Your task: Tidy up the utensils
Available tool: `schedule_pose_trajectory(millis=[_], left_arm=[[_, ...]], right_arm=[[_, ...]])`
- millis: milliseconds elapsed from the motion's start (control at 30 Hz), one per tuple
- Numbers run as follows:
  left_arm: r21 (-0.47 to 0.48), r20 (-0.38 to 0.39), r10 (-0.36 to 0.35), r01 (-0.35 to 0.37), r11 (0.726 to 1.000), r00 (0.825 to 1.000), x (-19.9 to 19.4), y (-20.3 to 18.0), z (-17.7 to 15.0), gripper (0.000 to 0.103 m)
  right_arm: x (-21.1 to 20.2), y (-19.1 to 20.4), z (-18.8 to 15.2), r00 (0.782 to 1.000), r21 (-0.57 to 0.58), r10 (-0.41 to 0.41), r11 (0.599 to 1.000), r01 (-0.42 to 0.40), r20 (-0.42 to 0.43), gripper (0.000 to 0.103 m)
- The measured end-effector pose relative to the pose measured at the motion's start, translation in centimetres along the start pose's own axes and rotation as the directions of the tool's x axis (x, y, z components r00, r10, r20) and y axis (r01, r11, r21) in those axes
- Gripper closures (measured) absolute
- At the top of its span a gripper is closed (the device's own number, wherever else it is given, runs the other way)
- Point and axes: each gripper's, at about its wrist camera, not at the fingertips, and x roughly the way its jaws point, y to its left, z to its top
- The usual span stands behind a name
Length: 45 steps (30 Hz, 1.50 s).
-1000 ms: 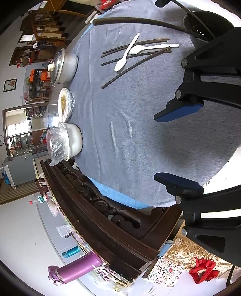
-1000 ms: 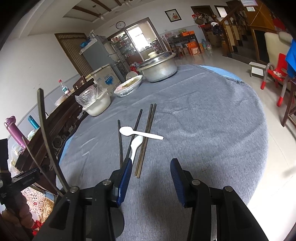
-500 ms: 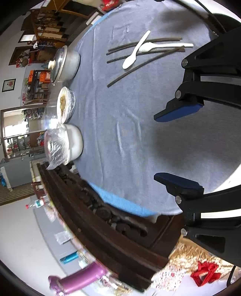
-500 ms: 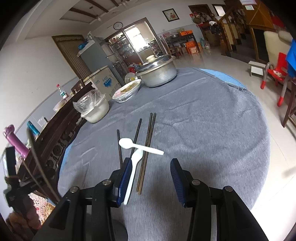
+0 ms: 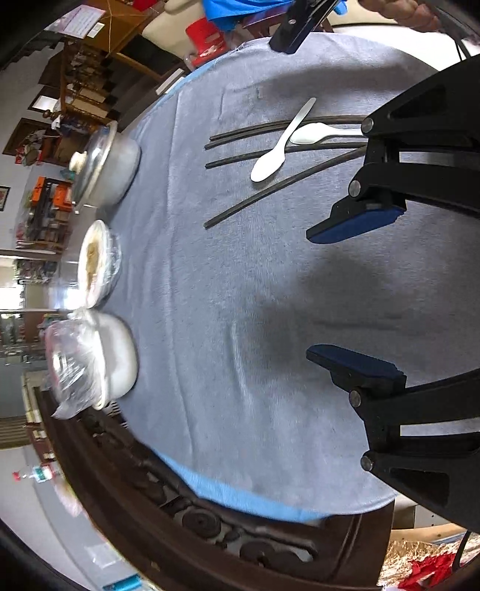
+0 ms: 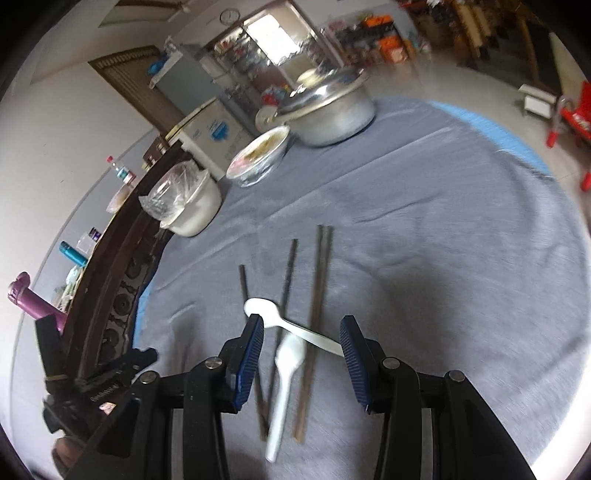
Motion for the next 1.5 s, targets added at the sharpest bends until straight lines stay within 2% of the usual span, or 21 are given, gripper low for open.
schedule_pose_trajectory(millis=[67, 233, 400, 600, 767, 867, 900, 1000, 1267, 1500], left_arm=[[0.001, -0.021, -0.014, 0.014, 1.0, 1.0, 0.8, 0.1, 0.7, 0.045], [-0.017, -0.08, -0.058, 0.057, 0.998, 0.995, 2.5, 0.6, 2.5, 0.045], [-0.029, -0.122, -0.074, 0.071, 0.997, 0.99, 3.7, 0.9, 3.9, 0.045], [-0.042, -0.141, -0.09, 0.085, 0.995, 0.986, 4.5, 1.2, 5.6, 0.045], [-0.062, -0.159, -0.106, 0.098, 0.993, 0.982, 5.5, 1.1, 6.8, 0.045], [-0.063, -0.164, -0.113, 0.104, 0.993, 0.98, 6.0, 0.8, 7.2, 0.046], [-0.064, -0.167, -0.119, 0.109, 0.992, 0.979, 6.2, 0.5, 7.4, 0.047], [-0.076, -0.176, -0.141, 0.129, 0.989, 0.974, 6.9, -0.2, 8.0, 0.049], [-0.119, -0.201, -0.183, 0.162, 0.98, 0.962, 9.4, -2.7, 10.2, 0.049], [-0.161, -0.231, -0.196, 0.161, 0.974, 0.953, 11.9, -4.4, 11.5, 0.05]], right_arm=[[1.7, 0.6, 1.1, 0.999, 0.003, 0.027, 1.0, -0.027, -0.039, 0.057], [6.7, 2.4, 3.8, 0.991, -0.015, 0.008, 1.0, -0.01, -0.135, 0.057], [11.2, 3.5, 6.0, 0.98, -0.036, -0.068, 0.997, 0.062, -0.188, 0.057], [15.9, 3.7, 7.8, 0.953, -0.045, -0.158, 0.987, 0.152, -0.26, 0.065], [18.3, 4.3, 7.7, 0.929, -0.094, -0.239, 0.971, 0.221, -0.283, 0.077], [18.6, 5.0, 7.5, 0.923, -0.159, -0.294, 0.952, 0.261, -0.248, 0.095], [18.6, 5.1, 7.4, 0.922, -0.179, -0.306, 0.947, 0.268, -0.237, 0.096], [18.5, 5.0, 7.2, 0.93, -0.186, -0.292, 0.949, 0.253, -0.223, 0.096], [15.3, 3.2, 7.2, 0.973, -0.1, -0.166, 0.983, 0.151, -0.161, 0.096], [11.5, 1.9, 7.2, 0.99, -0.053, -0.095, 0.995, 0.09, -0.104, 0.096]])
